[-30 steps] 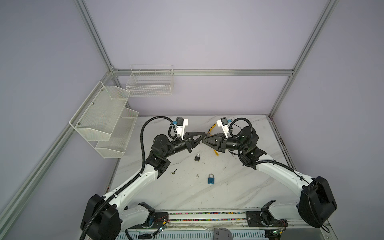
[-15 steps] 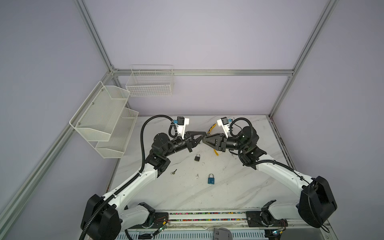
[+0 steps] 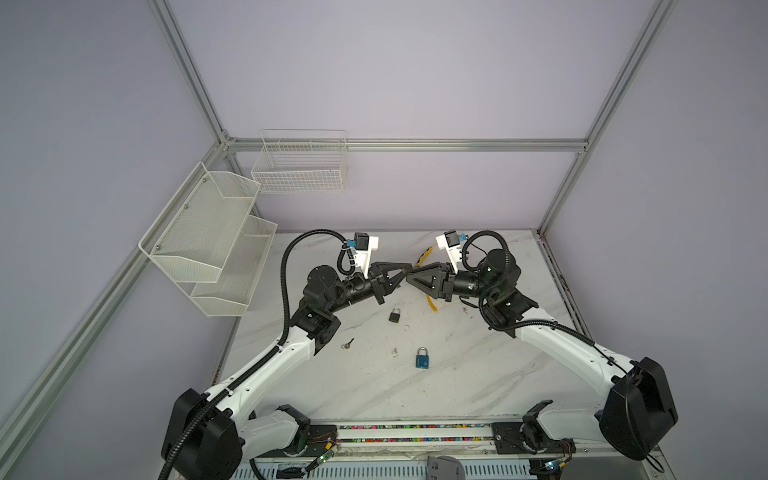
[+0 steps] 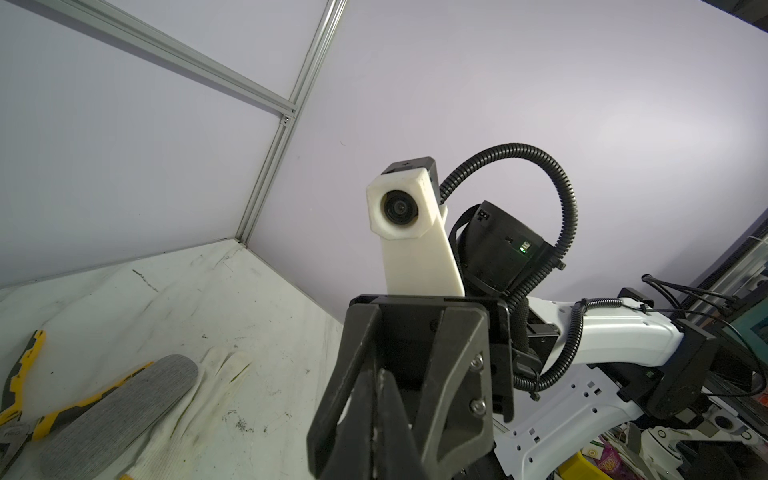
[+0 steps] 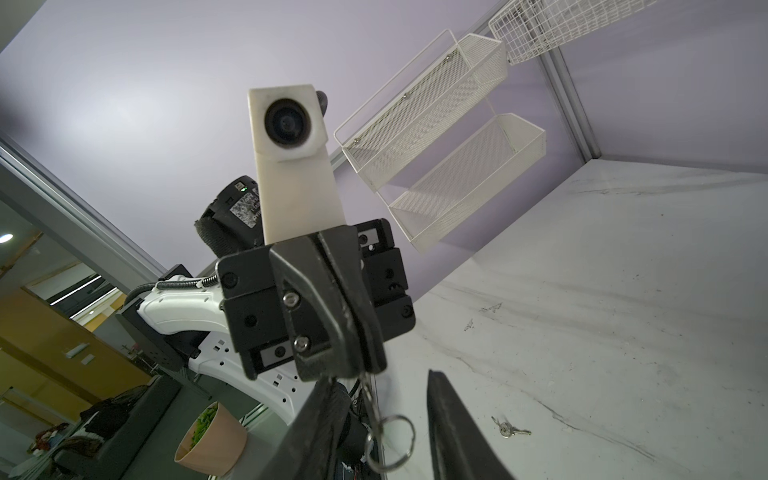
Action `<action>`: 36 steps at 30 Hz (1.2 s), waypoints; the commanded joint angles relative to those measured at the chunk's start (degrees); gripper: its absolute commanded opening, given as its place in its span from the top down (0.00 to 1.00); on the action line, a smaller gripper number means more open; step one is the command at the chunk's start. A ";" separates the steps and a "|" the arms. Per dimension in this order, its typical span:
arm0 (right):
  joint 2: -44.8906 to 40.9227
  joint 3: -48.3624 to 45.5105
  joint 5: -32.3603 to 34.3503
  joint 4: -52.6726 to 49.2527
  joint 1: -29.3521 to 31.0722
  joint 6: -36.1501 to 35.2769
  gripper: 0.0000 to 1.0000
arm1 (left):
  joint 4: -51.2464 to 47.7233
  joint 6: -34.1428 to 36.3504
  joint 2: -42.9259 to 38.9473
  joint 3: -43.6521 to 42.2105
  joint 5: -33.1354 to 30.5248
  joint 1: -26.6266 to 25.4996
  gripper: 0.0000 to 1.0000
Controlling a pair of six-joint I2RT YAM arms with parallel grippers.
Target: Unlock with the key
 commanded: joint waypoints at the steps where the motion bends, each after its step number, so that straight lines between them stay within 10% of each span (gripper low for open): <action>1: -1.18 1.69 0.57 -1.80 -0.23 -2.43 0.68 | 0.37 1.65 -0.50 6.07 0.46 0.24 1.00; 27: -2.05 0.79 2.18 -2.17 -0.23 -1.83 1.00 | 2.45 0.77 0.72 6.35 -1.35 0.23 0.99; 30: -3.36 0.08 3.34 -3.03 -0.28 -1.36 1.00 | 2.47 0.39 0.80 6.58 -1.38 0.20 0.62; 36: -7.33 -3.01 6.61 -7.39 -3.07 0.87 1.00 | -3.97 -1.42 -1.99 5.47 -6.74 0.09 0.32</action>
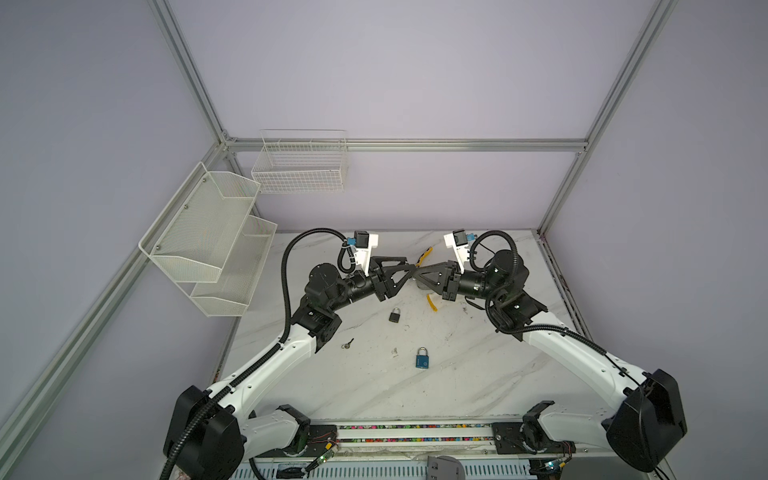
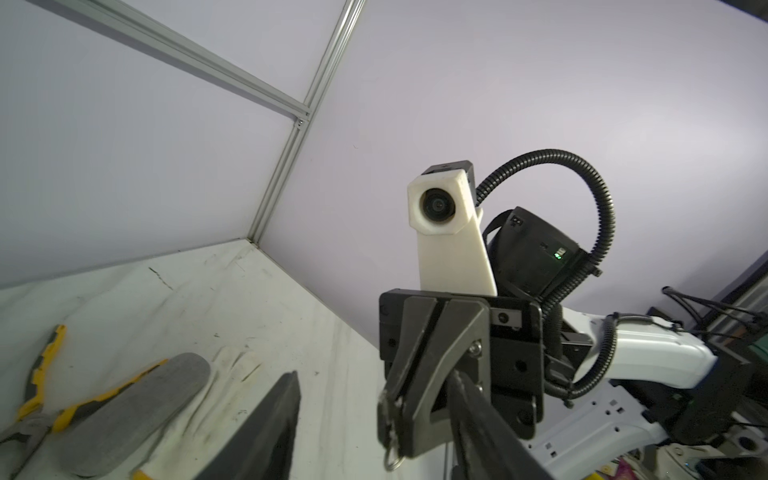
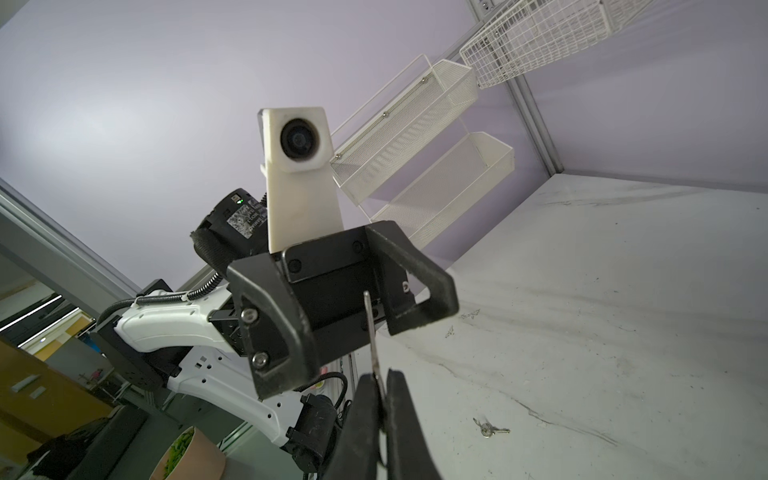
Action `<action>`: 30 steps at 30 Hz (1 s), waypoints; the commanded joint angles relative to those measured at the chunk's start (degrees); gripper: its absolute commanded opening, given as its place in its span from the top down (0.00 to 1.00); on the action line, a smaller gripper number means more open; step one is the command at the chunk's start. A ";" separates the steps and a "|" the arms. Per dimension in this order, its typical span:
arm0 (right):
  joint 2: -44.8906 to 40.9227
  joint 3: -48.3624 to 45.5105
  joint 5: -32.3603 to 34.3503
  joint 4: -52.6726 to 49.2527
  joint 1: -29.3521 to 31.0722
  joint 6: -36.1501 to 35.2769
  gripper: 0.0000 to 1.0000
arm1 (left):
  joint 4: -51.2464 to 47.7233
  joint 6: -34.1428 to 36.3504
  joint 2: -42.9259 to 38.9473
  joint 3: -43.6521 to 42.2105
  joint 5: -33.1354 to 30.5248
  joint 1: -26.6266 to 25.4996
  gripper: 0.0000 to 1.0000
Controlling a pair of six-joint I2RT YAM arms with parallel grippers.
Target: Unlock with the key
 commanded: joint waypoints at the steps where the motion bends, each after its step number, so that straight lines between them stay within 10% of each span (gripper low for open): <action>1: -3.05 -1.89 3.11 -4.77 -2.00 1.23 1.00 | -3.93 -1.84 -3.46 3.93 -5.85 -0.24 0.29; 13: -7.15 -8.23 14.61 -23.52 -7.05 -1.33 1.00 | -44.05 -6.21 -5.13 4.49 -29.08 -10.12 0.20; 30: -2.59 -14.04 20.07 -26.69 -8.82 -1.85 1.00 | -72.12 -11.22 25.32 25.30 -44.35 -31.42 0.23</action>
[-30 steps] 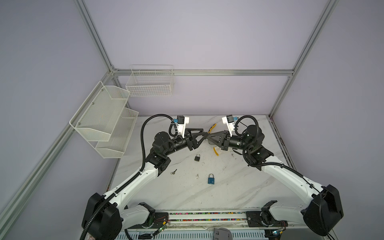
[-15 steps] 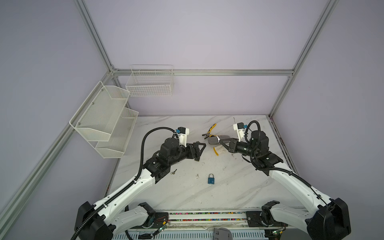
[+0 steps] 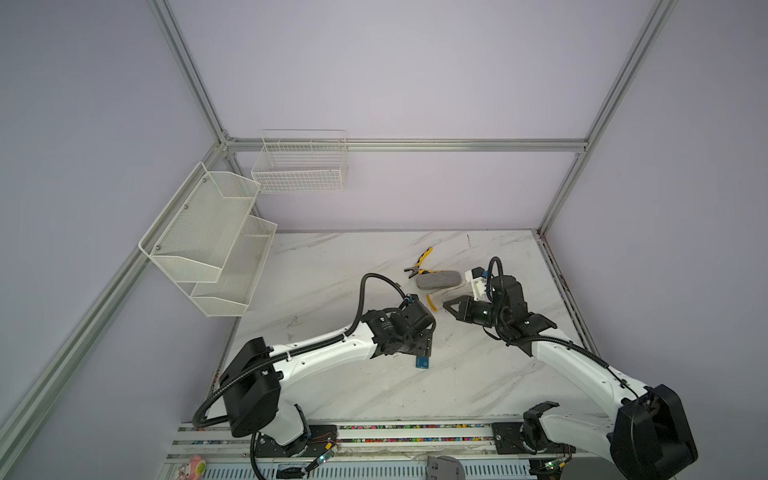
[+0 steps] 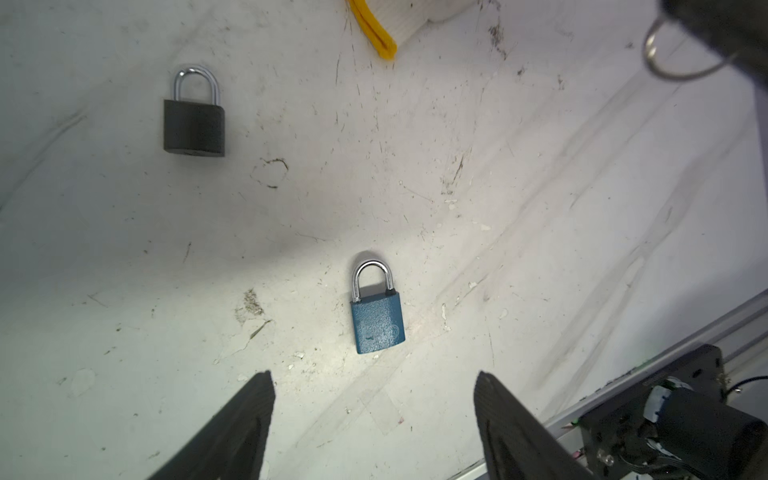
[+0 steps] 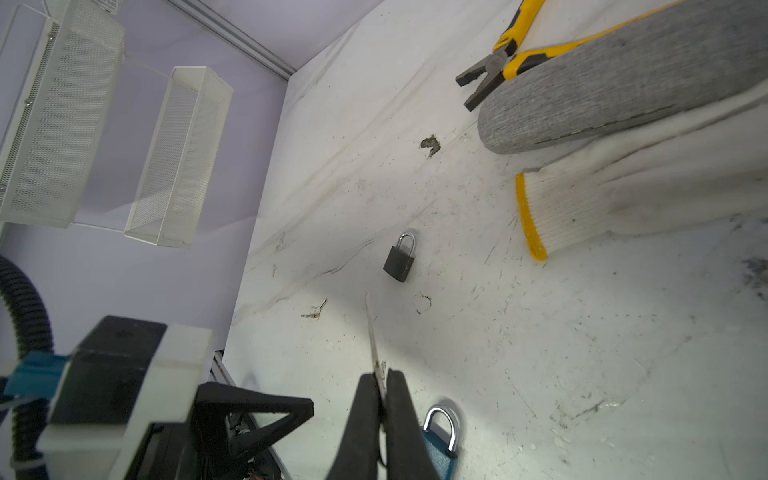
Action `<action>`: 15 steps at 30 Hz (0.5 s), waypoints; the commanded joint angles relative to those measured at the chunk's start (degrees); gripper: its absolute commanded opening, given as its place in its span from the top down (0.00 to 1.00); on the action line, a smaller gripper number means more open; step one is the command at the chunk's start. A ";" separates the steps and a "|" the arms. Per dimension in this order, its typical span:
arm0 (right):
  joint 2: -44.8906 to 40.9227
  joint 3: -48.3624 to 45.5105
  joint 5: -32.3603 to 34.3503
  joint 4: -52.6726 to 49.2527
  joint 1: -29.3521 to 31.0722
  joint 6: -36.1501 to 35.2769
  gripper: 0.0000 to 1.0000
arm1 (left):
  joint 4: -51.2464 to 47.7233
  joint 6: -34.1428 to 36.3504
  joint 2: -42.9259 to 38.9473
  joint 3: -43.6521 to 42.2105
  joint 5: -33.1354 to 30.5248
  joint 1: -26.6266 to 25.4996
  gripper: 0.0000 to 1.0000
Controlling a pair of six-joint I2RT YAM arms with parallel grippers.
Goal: Unlock with the key
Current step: 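Lower the left gripper onto the blue padlock and close on it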
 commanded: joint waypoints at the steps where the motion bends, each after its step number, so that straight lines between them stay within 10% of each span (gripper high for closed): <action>1: 1.40 -0.17 0.88 -0.01 -1.34 -0.95 1.00 | -4.64 -2.16 4.46 7.82 -2.51 -1.88 0.23; 15: 4.08 -0.21 -3.88 1.20 -5.83 -3.61 1.00 | -4.83 -7.19 18.08 11.97 -0.24 -3.97 0.35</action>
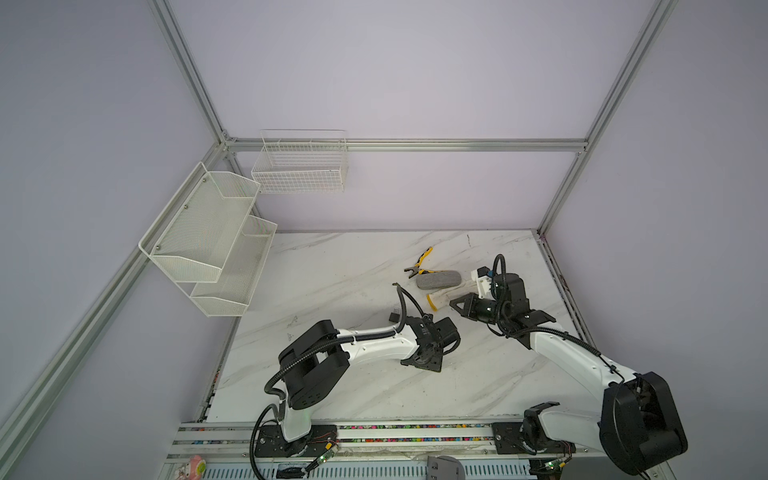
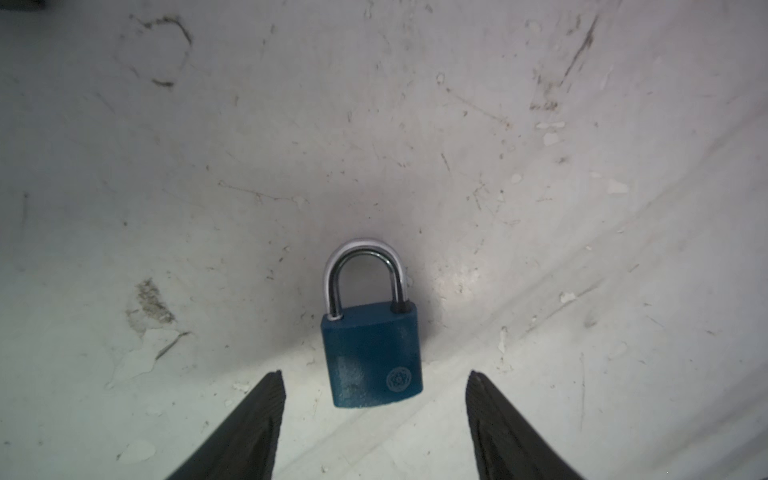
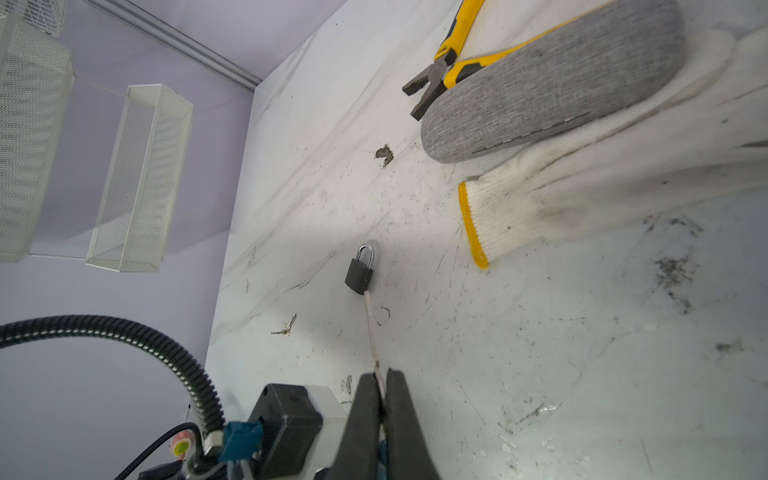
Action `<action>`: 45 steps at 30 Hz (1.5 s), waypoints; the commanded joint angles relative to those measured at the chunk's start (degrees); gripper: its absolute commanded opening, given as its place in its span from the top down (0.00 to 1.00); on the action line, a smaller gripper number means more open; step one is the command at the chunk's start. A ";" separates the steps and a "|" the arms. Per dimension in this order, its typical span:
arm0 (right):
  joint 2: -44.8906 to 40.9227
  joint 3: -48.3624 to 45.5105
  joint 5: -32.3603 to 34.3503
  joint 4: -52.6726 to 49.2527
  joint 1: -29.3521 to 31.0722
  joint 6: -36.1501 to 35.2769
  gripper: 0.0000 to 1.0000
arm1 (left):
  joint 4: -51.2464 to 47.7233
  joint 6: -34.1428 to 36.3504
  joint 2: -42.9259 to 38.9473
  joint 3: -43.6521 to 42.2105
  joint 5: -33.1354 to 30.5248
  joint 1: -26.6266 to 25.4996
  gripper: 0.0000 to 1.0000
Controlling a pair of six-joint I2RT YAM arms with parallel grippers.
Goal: Unlock with the key
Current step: 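Lower the left gripper onto the blue padlock and close on it, then lift the blue padlock with the left gripper toward the key in the right gripper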
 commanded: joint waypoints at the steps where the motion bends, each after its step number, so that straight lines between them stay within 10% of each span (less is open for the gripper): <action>1: 0.35 -0.13 -2.34 0.81 -0.87 -1.73 1.00 | -0.77 -1.94 0.93 5.92 -0.03 -0.40 0.36; 45: 1.33 -1.18 -6.69 4.67 -1.30 -1.09 1.00 | -0.48 -1.51 8.68 6.88 -3.26 -0.69 0.57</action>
